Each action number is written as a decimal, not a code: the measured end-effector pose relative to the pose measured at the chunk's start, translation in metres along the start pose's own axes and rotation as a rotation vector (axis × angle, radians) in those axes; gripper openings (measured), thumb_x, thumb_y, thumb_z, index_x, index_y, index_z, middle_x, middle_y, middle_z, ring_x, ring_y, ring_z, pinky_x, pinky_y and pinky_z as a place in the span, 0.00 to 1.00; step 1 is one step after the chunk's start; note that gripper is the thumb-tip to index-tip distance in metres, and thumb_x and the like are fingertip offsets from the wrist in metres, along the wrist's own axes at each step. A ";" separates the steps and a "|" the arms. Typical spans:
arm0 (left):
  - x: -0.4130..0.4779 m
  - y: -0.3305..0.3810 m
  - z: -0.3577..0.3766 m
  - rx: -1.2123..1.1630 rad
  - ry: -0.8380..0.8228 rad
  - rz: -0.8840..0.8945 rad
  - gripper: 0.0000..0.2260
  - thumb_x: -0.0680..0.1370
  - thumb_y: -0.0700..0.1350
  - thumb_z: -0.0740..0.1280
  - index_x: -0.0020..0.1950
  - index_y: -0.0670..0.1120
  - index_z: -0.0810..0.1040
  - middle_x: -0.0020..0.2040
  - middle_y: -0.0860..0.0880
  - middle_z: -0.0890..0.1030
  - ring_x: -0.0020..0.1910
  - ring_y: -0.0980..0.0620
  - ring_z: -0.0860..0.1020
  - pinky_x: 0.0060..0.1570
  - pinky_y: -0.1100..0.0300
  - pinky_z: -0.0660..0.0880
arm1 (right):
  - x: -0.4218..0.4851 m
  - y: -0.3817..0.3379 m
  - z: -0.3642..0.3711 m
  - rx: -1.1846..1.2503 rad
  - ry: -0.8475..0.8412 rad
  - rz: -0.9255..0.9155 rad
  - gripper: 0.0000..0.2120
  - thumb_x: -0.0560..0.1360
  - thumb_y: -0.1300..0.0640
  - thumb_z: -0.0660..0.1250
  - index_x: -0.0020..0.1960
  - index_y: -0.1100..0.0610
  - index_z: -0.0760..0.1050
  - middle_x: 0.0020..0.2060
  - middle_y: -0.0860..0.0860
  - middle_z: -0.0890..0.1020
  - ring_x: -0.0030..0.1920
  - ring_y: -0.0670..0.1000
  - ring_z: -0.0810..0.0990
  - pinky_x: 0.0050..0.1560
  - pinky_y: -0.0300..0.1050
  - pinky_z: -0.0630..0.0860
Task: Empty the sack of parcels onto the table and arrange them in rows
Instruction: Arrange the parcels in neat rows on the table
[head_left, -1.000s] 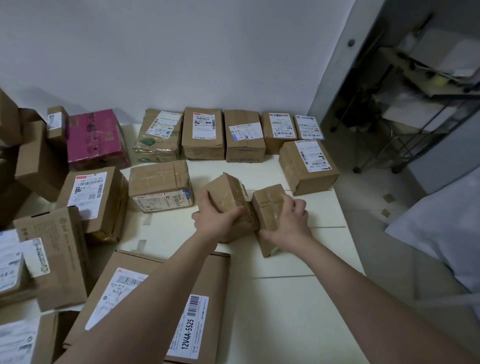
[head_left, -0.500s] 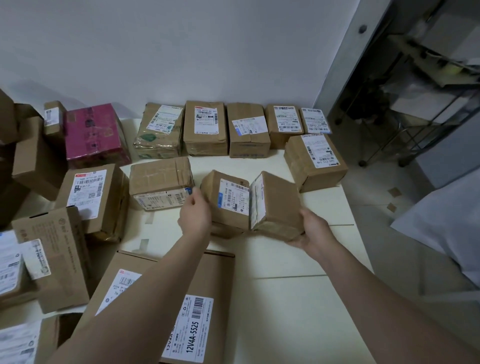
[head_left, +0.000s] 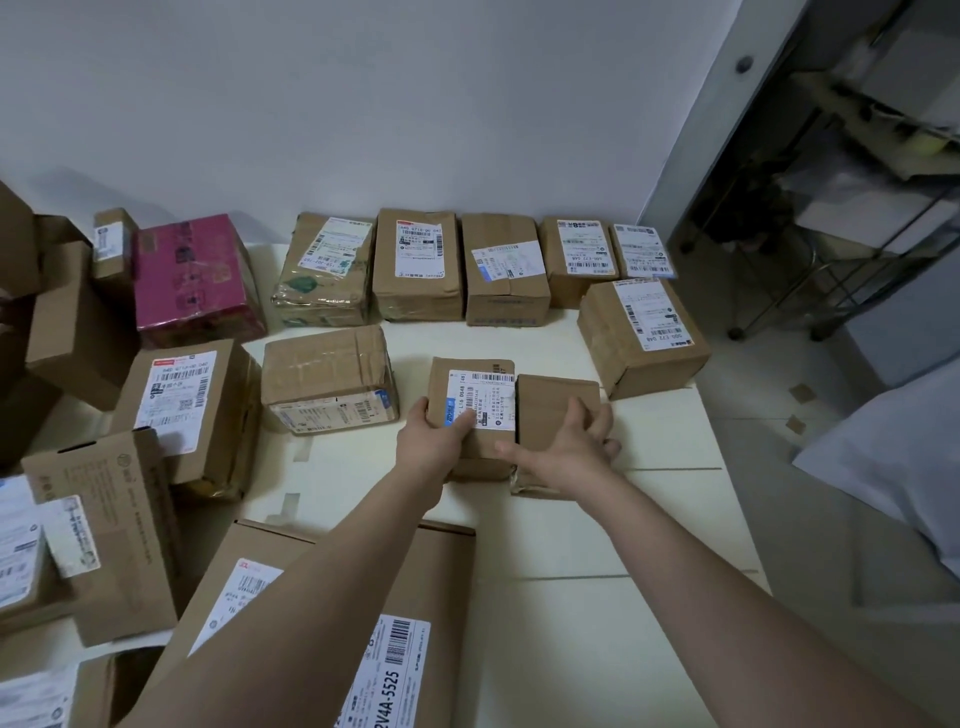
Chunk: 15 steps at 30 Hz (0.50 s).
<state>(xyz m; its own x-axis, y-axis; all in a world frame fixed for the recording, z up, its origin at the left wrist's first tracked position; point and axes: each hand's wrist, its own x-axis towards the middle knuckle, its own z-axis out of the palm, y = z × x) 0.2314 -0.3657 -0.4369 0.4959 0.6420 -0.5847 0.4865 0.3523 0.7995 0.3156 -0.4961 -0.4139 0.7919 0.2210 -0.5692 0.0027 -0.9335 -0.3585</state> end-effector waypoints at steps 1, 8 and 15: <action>0.002 0.000 0.000 -0.001 0.008 0.007 0.26 0.77 0.50 0.71 0.73 0.52 0.66 0.58 0.51 0.79 0.55 0.46 0.79 0.46 0.52 0.79 | 0.002 0.000 -0.003 0.015 -0.009 0.004 0.61 0.61 0.29 0.73 0.79 0.45 0.39 0.77 0.51 0.34 0.75 0.62 0.47 0.72 0.61 0.60; 0.006 -0.008 0.008 0.020 0.259 0.094 0.29 0.75 0.54 0.70 0.73 0.51 0.68 0.65 0.45 0.75 0.60 0.44 0.76 0.62 0.46 0.74 | 0.002 0.009 -0.010 -0.137 -0.066 -0.007 0.65 0.60 0.32 0.75 0.77 0.43 0.30 0.75 0.51 0.29 0.76 0.62 0.42 0.73 0.62 0.57; 0.011 -0.005 -0.001 0.011 0.274 0.089 0.27 0.74 0.54 0.71 0.71 0.51 0.69 0.63 0.46 0.77 0.61 0.45 0.76 0.62 0.47 0.74 | -0.001 -0.005 -0.021 0.276 0.068 0.054 0.44 0.67 0.52 0.74 0.75 0.45 0.53 0.72 0.54 0.57 0.67 0.58 0.63 0.62 0.52 0.70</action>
<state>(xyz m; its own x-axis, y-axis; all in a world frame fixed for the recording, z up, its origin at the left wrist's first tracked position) 0.2333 -0.3594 -0.4474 0.3247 0.8310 -0.4517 0.4584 0.2795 0.8437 0.3278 -0.4974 -0.3961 0.8257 0.1451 -0.5451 -0.1992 -0.8290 -0.5225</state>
